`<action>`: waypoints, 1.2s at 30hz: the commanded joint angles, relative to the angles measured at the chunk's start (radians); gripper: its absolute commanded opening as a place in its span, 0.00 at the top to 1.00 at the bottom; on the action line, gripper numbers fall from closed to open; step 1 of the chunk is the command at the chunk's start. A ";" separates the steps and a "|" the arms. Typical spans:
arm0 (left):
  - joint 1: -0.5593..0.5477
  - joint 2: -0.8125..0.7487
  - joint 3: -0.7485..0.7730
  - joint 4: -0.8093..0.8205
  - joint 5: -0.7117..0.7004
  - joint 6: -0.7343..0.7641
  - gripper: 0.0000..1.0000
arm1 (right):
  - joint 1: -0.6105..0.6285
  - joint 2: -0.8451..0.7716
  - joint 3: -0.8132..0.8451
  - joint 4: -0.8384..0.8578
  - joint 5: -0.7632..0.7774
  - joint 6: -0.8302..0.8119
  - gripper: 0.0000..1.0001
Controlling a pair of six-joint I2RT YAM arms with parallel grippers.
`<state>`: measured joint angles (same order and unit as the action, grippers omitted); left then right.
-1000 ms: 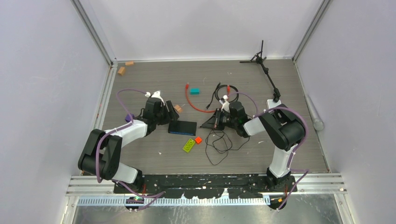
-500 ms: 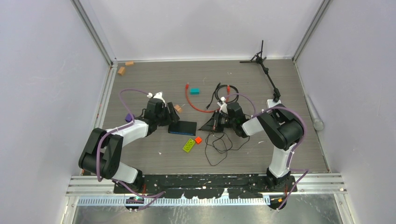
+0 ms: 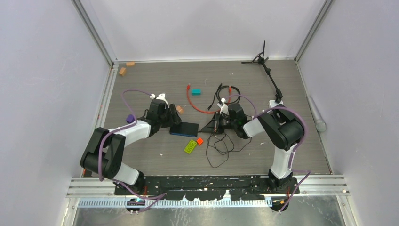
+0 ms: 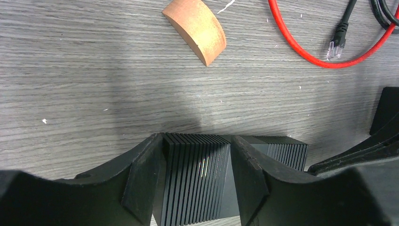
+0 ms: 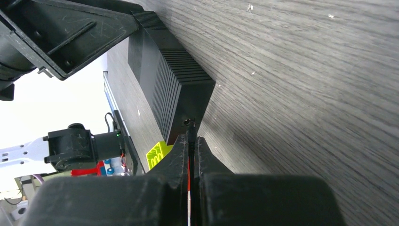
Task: Insert the plug into the switch port
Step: Insert the power into the switch port.
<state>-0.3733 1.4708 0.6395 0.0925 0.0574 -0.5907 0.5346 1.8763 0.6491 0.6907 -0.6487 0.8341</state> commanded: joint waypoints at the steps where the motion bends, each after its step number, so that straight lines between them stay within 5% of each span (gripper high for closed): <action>1: -0.009 0.010 0.040 0.012 0.011 0.018 0.44 | 0.007 0.009 0.023 0.095 -0.037 0.013 1.00; 22: -0.015 0.016 0.023 -0.011 0.013 -0.002 0.46 | 0.007 0.001 0.025 0.085 0.059 0.006 0.99; 36: -0.015 -0.144 -0.107 -0.037 0.015 -0.009 0.46 | 0.007 0.076 0.034 0.180 0.037 0.080 1.00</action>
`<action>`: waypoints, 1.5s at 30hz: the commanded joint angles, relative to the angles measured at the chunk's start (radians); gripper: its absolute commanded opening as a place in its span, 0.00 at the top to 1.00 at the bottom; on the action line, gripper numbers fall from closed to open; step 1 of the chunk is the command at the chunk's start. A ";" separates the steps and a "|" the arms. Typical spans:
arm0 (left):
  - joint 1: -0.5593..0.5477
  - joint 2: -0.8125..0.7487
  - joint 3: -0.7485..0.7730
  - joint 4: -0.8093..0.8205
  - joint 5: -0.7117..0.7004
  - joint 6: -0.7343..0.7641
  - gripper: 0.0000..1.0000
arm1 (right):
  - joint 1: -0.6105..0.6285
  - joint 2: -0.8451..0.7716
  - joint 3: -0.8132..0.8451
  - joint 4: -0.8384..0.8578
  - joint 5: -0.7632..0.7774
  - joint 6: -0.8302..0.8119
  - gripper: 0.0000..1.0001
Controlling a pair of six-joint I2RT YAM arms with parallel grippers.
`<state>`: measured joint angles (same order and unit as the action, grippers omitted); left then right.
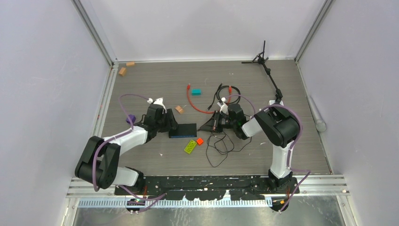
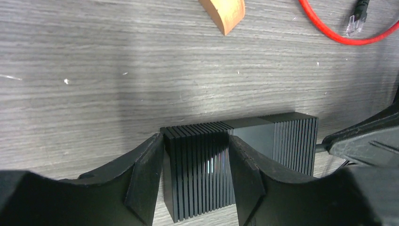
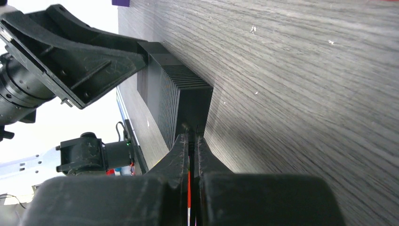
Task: Insert the plug into the switch port
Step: Insert the power into the switch port.
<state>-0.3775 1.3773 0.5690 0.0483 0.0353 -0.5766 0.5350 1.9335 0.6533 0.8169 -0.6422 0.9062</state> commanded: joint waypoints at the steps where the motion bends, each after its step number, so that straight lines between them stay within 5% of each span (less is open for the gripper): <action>1: -0.011 -0.058 -0.045 0.011 0.035 -0.024 0.46 | 0.006 0.023 0.033 0.056 0.027 0.010 1.00; 23: -0.011 -0.104 -0.132 0.014 0.049 -0.094 0.44 | 0.005 0.075 0.070 -0.067 -0.003 -0.024 1.00; 37: -0.011 -0.175 -0.195 0.032 0.031 -0.128 0.47 | 0.006 0.179 0.075 0.168 -0.108 0.144 1.00; 45: -0.011 -0.138 -0.165 0.032 0.059 -0.101 0.48 | 0.006 0.183 0.077 0.139 -0.090 0.125 0.99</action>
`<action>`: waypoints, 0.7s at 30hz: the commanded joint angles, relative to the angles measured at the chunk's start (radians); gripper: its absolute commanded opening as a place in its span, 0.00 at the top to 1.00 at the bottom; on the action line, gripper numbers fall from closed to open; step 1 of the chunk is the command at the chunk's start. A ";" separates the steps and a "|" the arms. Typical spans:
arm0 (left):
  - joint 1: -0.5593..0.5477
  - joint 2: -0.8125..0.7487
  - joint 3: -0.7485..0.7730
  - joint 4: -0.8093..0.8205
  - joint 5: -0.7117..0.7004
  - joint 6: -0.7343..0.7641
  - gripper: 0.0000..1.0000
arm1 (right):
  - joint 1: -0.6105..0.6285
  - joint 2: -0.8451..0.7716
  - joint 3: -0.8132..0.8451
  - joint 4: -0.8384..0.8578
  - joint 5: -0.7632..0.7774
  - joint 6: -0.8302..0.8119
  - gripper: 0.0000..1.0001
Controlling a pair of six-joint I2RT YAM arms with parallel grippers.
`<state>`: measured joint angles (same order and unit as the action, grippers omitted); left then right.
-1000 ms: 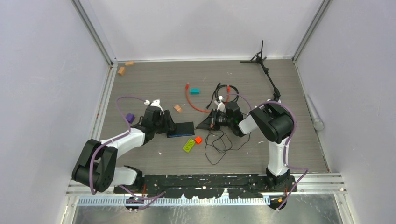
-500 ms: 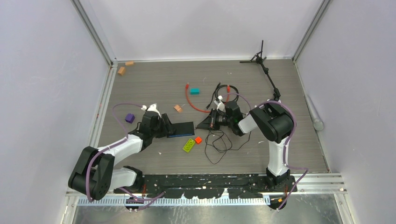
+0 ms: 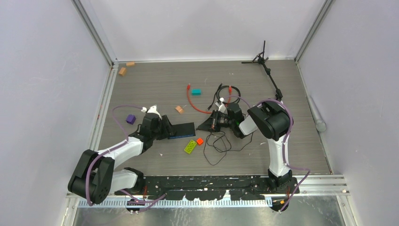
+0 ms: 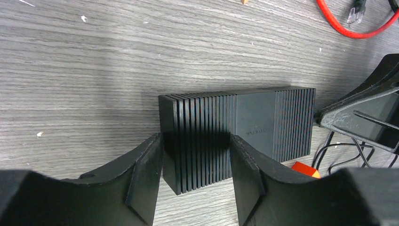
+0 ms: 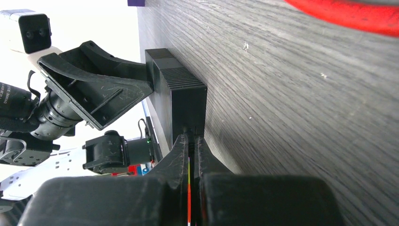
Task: Insert the plug into the switch port
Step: Insert the power into the switch port.
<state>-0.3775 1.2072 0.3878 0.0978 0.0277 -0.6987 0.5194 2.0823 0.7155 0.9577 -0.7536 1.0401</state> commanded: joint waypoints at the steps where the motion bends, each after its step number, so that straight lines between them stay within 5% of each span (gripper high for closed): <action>1: -0.011 0.043 0.020 -0.015 0.073 0.024 0.48 | 0.021 0.041 0.015 0.012 0.019 0.000 0.99; 14: -0.011 0.056 0.022 0.009 0.116 0.030 0.51 | 0.047 0.052 0.040 0.086 -0.017 0.023 0.99; 21: -0.011 0.030 0.032 -0.029 0.065 0.028 0.50 | 0.098 -0.029 0.008 -0.014 0.073 -0.135 1.00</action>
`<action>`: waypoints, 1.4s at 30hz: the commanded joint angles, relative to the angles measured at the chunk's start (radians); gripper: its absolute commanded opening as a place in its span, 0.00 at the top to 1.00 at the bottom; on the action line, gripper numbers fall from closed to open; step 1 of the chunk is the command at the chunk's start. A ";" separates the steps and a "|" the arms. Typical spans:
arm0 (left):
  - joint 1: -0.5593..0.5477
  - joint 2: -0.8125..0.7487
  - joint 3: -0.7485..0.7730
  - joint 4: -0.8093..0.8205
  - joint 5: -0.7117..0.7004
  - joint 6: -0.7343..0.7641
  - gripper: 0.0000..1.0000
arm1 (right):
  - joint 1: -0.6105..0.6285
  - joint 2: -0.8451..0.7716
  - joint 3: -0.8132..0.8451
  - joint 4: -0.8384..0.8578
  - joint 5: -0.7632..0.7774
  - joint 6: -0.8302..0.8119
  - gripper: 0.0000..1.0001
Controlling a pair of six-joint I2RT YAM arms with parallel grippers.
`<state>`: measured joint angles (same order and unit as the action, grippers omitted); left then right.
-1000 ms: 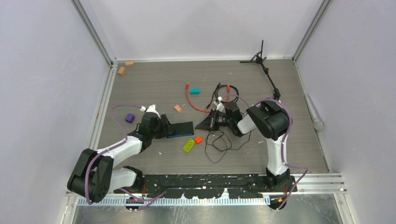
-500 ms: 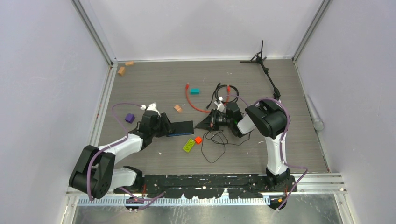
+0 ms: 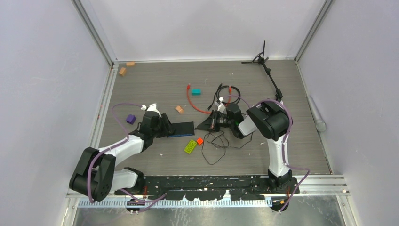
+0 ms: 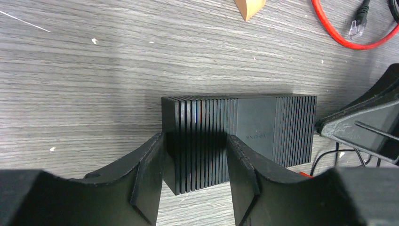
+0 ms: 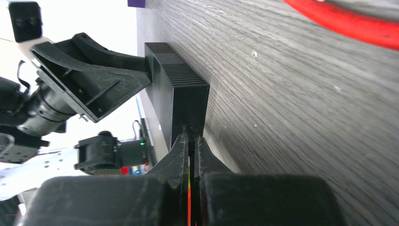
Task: Insert the plug into the switch port
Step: Insert the power into the switch port.
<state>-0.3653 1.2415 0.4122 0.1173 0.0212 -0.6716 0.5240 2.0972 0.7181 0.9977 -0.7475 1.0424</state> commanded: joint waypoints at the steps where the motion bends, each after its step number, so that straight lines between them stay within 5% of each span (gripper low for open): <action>1: -0.023 -0.009 0.008 -0.049 0.068 0.000 0.50 | 0.112 -0.063 0.001 -0.084 0.091 -0.171 1.00; 11: -0.015 -0.049 0.008 -0.095 0.041 0.004 0.45 | 0.297 -0.174 -0.064 -0.200 0.437 -0.366 0.91; 29: -0.011 -0.054 0.017 -0.103 0.059 0.020 0.43 | 0.347 -0.299 0.161 -0.798 0.534 -0.774 0.76; 38: -0.002 -0.051 0.020 -0.106 0.065 0.021 0.43 | 0.365 -0.290 0.286 -1.028 0.562 -0.958 0.84; 42: 0.003 -0.048 0.023 -0.105 0.066 0.023 0.43 | 0.365 -0.287 0.309 -1.081 0.556 -0.999 0.81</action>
<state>-0.3466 1.1824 0.4129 0.0242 -0.0196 -0.6270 0.8814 1.8160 0.9871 0.0154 -0.2211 0.1287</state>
